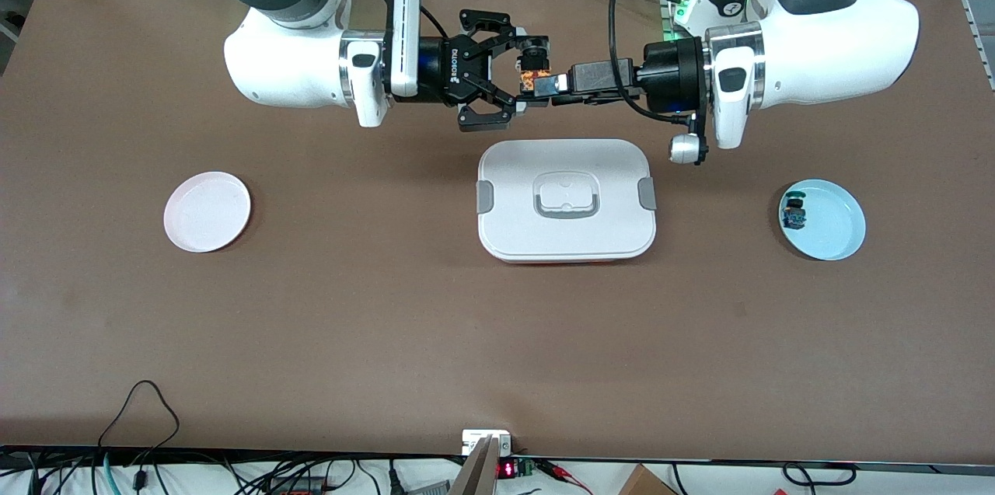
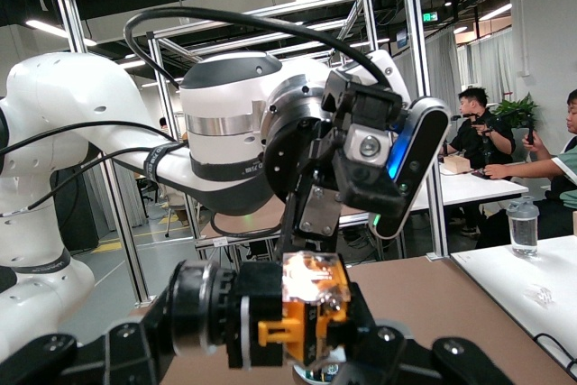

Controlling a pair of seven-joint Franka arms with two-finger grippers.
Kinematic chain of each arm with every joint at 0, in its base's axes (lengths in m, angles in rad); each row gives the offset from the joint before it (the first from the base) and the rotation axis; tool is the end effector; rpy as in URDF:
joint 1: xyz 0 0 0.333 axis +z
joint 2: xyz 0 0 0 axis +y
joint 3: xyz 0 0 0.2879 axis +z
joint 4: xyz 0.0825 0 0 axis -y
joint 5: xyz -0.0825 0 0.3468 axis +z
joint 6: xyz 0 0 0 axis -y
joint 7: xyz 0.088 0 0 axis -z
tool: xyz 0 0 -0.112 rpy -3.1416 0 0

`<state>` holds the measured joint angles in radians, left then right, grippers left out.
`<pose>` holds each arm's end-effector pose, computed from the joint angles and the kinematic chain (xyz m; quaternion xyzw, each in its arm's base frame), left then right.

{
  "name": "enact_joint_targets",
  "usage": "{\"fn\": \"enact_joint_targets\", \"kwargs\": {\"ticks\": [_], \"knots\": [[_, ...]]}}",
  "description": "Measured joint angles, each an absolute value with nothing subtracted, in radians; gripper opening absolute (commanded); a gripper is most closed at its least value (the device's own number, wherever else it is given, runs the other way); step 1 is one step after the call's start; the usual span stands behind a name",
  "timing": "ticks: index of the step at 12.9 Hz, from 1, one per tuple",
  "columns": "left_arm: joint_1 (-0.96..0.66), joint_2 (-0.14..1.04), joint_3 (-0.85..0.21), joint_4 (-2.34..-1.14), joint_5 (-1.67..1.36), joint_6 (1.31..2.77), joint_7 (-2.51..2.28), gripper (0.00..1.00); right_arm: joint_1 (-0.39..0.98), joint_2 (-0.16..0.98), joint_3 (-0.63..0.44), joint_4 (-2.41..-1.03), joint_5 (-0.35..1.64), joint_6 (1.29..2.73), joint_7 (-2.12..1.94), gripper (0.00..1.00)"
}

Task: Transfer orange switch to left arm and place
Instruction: 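Grasp the orange switch with the left gripper from the right gripper, then open the right gripper and pull back while the left gripper carries the switch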

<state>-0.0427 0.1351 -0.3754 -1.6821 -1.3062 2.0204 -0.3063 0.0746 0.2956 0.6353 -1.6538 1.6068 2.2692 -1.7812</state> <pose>0.5247 -0.2848 0.5637 0.7854 0.1642 -0.1347 0.5814 0.4932 0.4020 0.5200 -0.5476 -0.4709 -0.4397 0.5339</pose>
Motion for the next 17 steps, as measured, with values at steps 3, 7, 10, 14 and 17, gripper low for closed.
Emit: {"fn": "enact_joint_targets", "kwargs": {"ticks": [3,7,10,14,17], "knots": [[-0.043,0.135,-0.375,-1.682,-1.306,2.011,-0.309,0.48,0.076,0.296,0.635,-1.654,1.607,2.271,-1.781,0.0],[-0.034,0.135,-0.373,-1.68,-1.306,1.981,-0.304,0.0,0.079,0.296,0.636,-1.654,1.619,2.27,-1.781,0.0],[-0.007,0.136,-0.372,-1.68,-1.308,1.909,-0.305,0.0,0.097,0.296,0.641,-1.653,1.629,2.289,-1.781,0.0],[0.013,0.136,-0.371,-1.68,-1.31,1.871,-0.305,0.0,0.106,0.295,0.639,-1.651,1.631,2.301,-1.781,1.0],[0.059,0.136,-0.363,-1.679,-1.31,1.832,-0.305,0.0,0.094,0.295,0.63,-1.657,1.631,2.302,-1.781,1.0]]}}
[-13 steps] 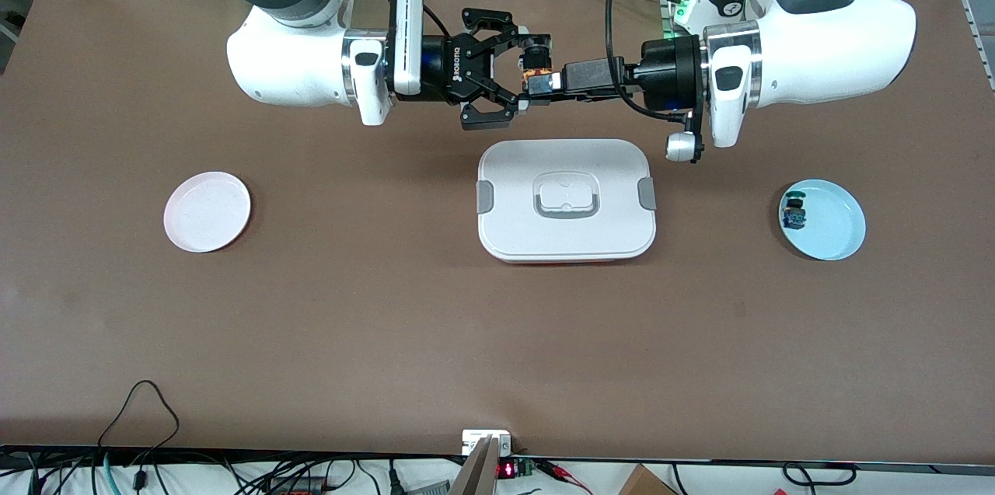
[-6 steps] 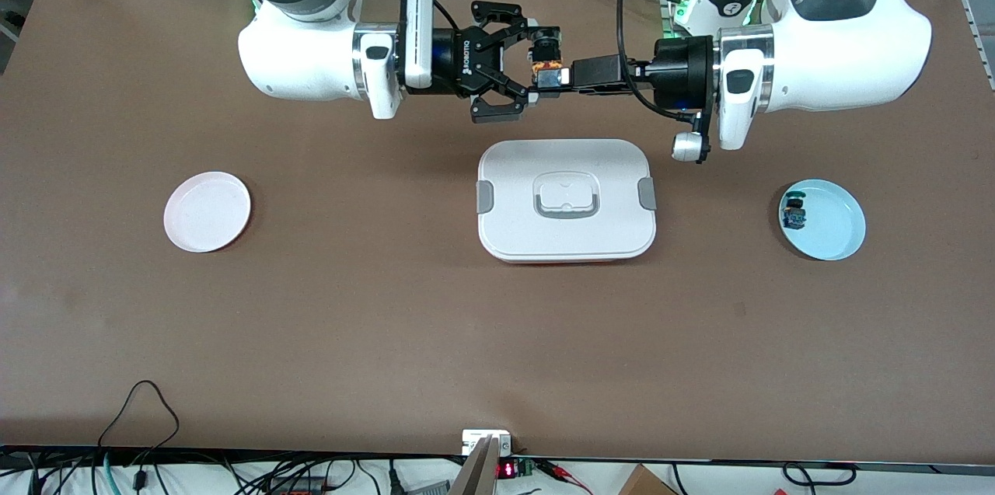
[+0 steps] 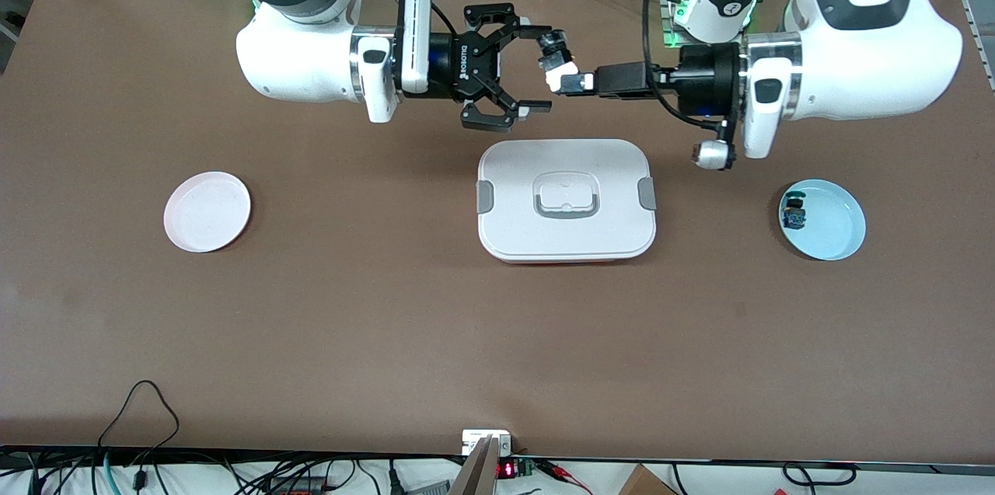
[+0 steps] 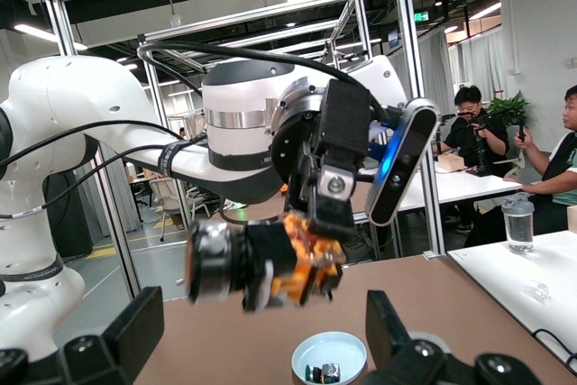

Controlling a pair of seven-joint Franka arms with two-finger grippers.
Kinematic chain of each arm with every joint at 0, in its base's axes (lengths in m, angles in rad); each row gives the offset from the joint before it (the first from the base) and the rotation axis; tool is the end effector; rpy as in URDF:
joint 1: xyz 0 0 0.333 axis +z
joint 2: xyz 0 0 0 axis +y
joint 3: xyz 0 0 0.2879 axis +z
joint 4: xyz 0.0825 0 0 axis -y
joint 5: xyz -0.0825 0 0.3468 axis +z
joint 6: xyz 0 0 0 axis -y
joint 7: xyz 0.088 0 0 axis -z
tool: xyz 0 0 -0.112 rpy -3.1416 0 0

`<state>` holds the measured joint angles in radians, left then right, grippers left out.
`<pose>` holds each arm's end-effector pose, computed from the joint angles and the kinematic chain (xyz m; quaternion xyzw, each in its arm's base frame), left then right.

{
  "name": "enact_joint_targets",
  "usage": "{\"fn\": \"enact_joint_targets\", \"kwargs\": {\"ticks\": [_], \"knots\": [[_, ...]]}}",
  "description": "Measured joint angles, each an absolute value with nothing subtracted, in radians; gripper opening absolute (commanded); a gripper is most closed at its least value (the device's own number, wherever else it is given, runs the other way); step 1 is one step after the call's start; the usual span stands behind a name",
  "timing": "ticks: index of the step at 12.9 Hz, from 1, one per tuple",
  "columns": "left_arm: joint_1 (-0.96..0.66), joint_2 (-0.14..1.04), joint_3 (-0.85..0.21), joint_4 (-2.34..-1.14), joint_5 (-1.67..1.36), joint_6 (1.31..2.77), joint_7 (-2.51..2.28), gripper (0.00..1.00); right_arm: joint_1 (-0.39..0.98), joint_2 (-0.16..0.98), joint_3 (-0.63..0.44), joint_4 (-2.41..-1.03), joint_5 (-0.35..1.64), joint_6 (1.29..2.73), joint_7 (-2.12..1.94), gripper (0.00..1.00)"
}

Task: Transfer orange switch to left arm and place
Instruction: 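Open the right gripper and pull back while the left gripper carries the switch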

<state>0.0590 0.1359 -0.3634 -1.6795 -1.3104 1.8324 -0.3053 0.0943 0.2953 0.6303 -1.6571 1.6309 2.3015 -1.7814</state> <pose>0.5331 -0.2406 0.5630 0.7781 0.1517 -0.1757 0.5836 0.4903 0.4068 0.5174 -0.5560 -0.4604 -0.4413 0.5331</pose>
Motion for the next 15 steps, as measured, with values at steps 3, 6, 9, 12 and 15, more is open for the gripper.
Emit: {"fn": "enact_joint_targets", "kwargs": {"ticks": [3,6,9,12,15], "knots": [[0.111,0.136,-0.362,-1.679,-1.291,1.766,-0.305,0.0,0.094,0.295,0.63,-1.657,1.631,2.302,-1.781,1.0],[0.202,0.14,-0.358,-1.68,-1.186,1.648,-0.304,0.0,0.093,0.295,0.629,-1.657,1.631,2.304,-1.781,1.0],[0.351,0.198,-0.352,-1.679,-1.005,1.513,-0.195,0.0,0.078,0.292,0.627,-1.675,1.626,2.308,-1.781,1.0],[0.454,0.287,-0.35,-1.648,-0.627,1.455,-0.047,0.0,0.003,0.28,0.623,-1.725,1.567,2.299,-1.783,1.0],[0.457,0.352,-0.354,-1.632,-0.199,1.47,0.076,0.0,-0.067,0.256,0.539,-1.763,1.445,2.102,-1.784,1.0]]}}
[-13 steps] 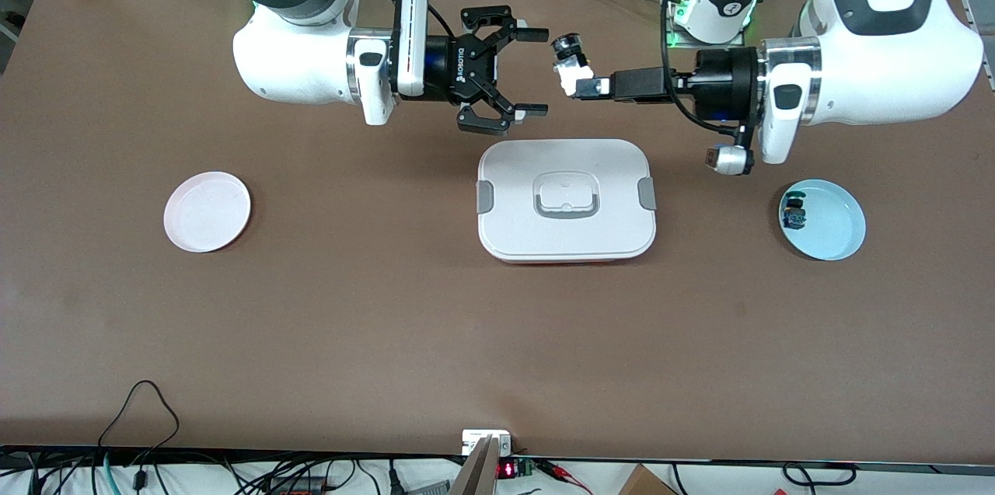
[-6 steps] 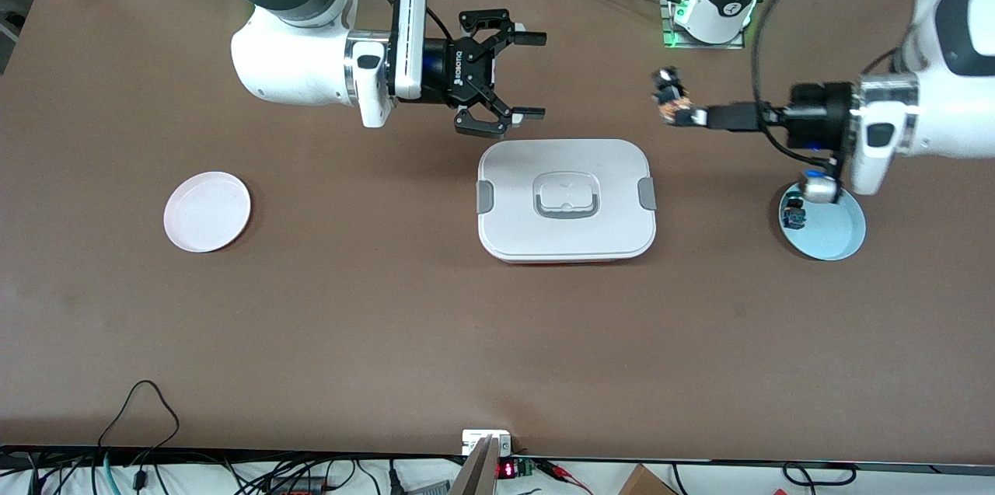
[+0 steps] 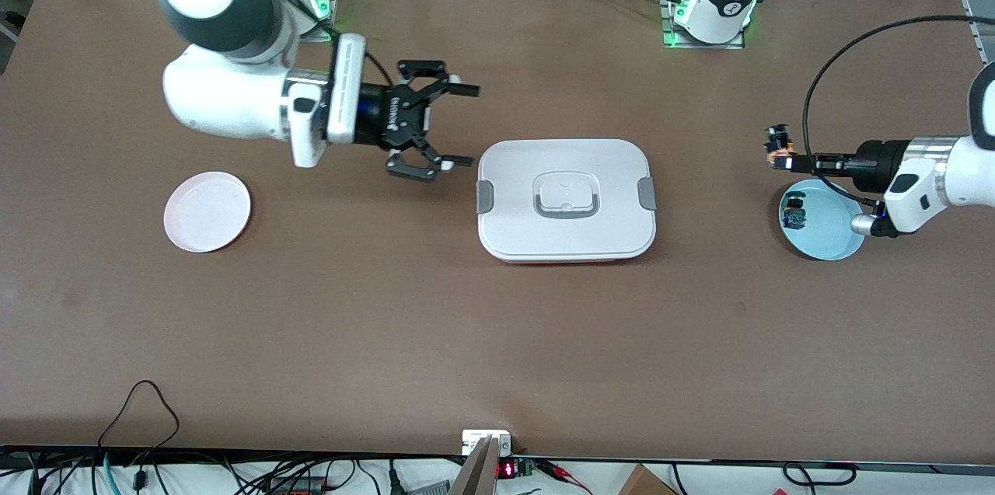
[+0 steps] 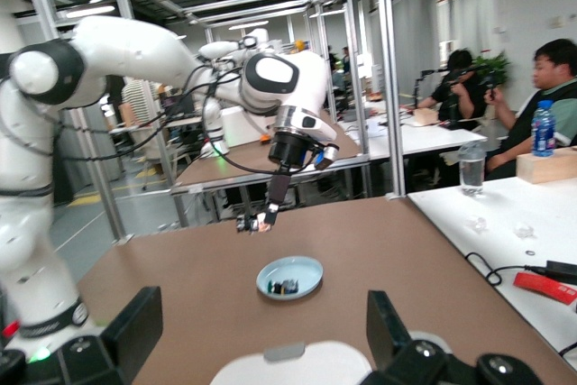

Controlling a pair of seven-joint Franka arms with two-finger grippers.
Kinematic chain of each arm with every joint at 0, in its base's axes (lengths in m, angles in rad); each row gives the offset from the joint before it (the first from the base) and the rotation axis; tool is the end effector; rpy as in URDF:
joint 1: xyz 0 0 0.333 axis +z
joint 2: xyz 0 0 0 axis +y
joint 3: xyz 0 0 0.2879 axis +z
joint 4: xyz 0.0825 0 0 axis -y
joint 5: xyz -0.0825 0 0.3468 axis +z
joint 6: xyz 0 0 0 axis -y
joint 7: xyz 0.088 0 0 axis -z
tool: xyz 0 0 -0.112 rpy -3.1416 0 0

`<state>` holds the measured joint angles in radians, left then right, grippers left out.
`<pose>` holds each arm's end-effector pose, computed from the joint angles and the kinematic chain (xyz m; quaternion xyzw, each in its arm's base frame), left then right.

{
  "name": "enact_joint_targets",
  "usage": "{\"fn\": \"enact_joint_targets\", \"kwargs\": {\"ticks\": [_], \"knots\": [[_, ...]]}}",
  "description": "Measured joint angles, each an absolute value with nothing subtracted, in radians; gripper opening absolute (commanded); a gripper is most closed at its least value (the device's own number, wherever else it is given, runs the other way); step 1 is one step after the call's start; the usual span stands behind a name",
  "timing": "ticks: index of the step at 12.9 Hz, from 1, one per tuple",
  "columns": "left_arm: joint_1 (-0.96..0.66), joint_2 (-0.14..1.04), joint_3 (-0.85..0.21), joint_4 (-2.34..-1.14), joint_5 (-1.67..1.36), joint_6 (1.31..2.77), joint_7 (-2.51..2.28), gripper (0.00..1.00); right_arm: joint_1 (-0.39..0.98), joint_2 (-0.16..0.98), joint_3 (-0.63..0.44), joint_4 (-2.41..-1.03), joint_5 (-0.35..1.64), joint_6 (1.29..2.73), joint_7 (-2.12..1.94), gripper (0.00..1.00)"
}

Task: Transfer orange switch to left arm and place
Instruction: 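Lower the switch onto the blue plate with the left gripper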

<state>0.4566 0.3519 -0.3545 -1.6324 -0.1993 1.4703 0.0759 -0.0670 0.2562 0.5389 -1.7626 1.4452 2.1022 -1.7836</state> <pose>0.5471 0.0495 0.3860 0.9570 0.0221 -0.2270 0.1794 0.5357 0.3004 0.4785 -0.5813 -0.5063 -0.4113 0.4864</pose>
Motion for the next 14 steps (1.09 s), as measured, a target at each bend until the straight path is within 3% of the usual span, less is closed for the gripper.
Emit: {"fn": "enact_joint_targets", "kwargs": {"ticks": [3,6,9,10,14], "knots": [[0.48,0.458,-0.351,-1.623,0.144,1.604,0.15,0.0,-0.09,0.25,0.341,-1.768,1.304,1.84,-1.778,1.0],[0.537,0.591,-0.349,-1.616,0.344,1.793,0.211,0.0,-0.094,0.237,0.204,-1.768,1.208,1.703,-1.708,1.0],[0.544,0.671,-0.352,-1.606,0.446,1.905,0.215,0.0,-0.094,0.211,0.142,-1.763,1.102,1.634,-1.48,1.0],[0.542,0.688,-0.352,-1.604,0.453,1.925,0.215,0.06,-0.094,0.204,0.134,-1.763,1.081,1.619,-1.378,1.0],[0.543,0.759,-0.351,-1.601,0.453,1.942,0.215,0.09,-0.091,0.198,0.129,-1.762,0.97,1.609,-1.004,1.0]]}}
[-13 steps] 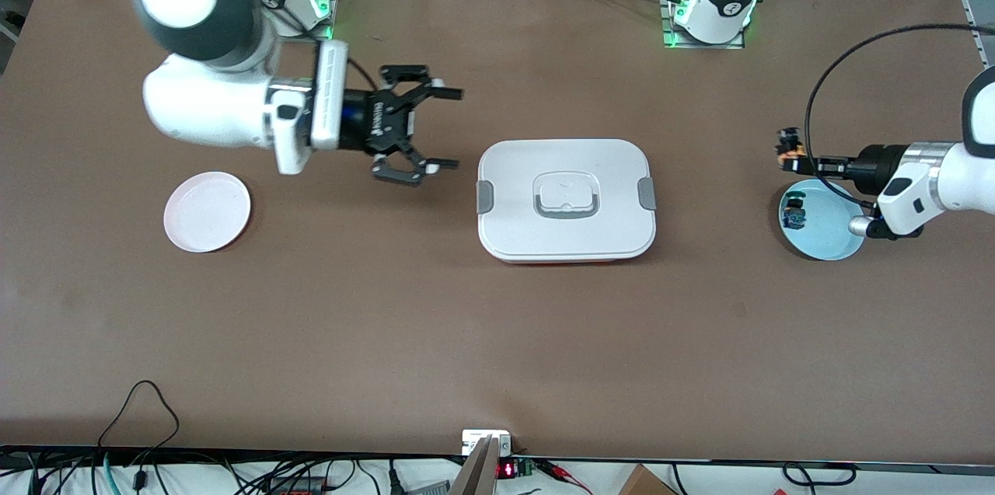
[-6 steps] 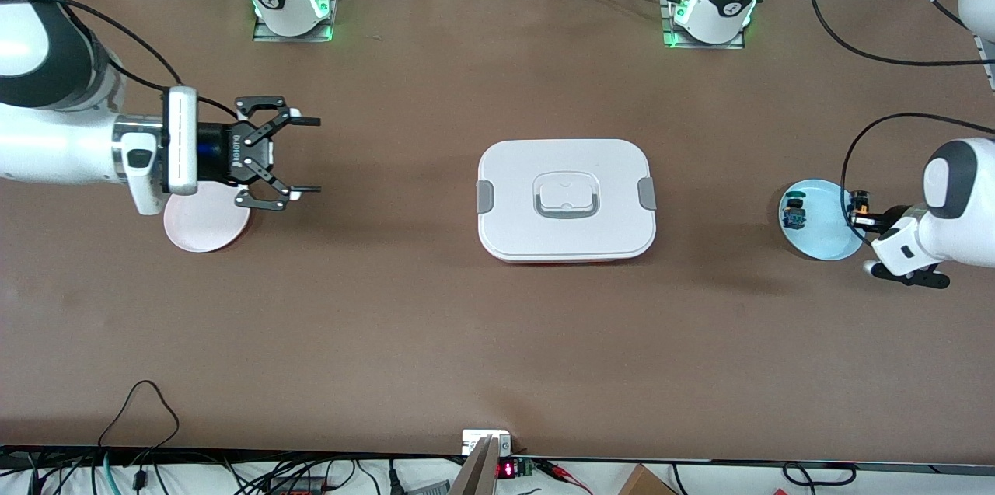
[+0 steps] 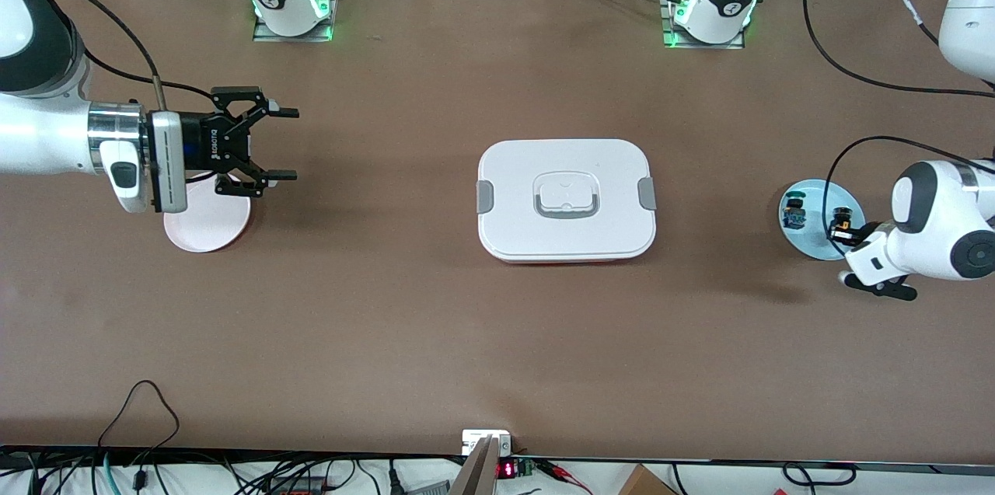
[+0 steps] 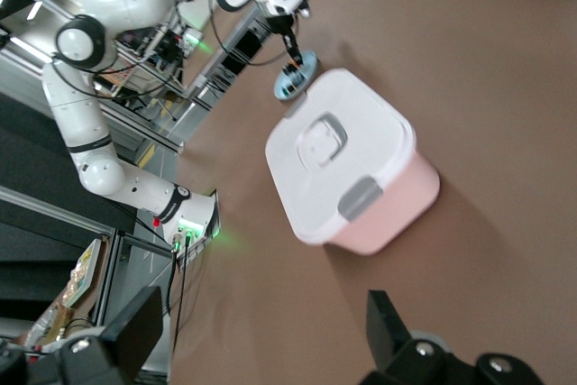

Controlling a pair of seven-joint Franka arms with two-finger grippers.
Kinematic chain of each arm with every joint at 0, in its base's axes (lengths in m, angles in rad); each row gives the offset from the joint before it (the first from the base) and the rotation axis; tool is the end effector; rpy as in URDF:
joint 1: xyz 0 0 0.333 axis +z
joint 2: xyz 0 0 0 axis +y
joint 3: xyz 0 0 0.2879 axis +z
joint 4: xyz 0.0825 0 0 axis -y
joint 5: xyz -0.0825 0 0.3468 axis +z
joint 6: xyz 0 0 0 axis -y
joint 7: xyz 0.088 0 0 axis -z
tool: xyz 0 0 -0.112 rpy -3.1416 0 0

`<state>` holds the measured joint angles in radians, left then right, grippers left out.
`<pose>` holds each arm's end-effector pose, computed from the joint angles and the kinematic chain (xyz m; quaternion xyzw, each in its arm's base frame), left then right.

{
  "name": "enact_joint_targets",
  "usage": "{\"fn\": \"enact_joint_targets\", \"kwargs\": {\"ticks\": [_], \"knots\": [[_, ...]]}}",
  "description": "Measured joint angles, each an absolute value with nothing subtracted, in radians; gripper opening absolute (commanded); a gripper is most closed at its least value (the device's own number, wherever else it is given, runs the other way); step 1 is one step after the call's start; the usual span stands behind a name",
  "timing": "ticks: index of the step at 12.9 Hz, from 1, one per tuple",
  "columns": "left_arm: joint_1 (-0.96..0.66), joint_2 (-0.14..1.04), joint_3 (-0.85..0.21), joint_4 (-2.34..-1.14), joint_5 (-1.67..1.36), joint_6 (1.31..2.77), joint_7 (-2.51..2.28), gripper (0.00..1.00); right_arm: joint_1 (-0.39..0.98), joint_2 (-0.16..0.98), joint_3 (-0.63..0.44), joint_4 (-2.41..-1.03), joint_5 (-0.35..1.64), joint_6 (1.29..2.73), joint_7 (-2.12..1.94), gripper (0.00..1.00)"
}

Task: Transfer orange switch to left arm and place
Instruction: 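Lower the switch onto the blue plate with the left gripper, then open the left gripper and raise it off the blue plate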

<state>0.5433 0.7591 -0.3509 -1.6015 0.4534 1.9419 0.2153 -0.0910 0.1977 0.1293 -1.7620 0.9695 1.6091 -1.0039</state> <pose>0.5829 0.1651 0.1796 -0.9763 0.1085 0.1850 0.0298 0.5480 0.1061 0.4553 -0.7991 -0.3462 -0.0800 0.4849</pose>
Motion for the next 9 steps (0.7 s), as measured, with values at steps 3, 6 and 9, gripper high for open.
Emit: {"fn": "enact_joint_targets", "kwargs": {"ticks": [3,6,9], "knots": [[0.543,0.771,-0.351,-1.591,0.453,1.941,0.215,1.0,-0.084,0.178,0.129,-1.752,0.78,1.593,-0.742,1.0],[0.544,0.769,-0.356,-1.528,0.453,1.945,0.216,1.0,-0.082,0.155,0.129,-1.698,0.629,1.517,-0.424,1.0],[0.544,0.73,-0.372,-1.429,0.452,1.944,0.219,1.0,-0.082,0.15,0.128,-1.664,0.486,1.381,-0.133,1.0]]}}
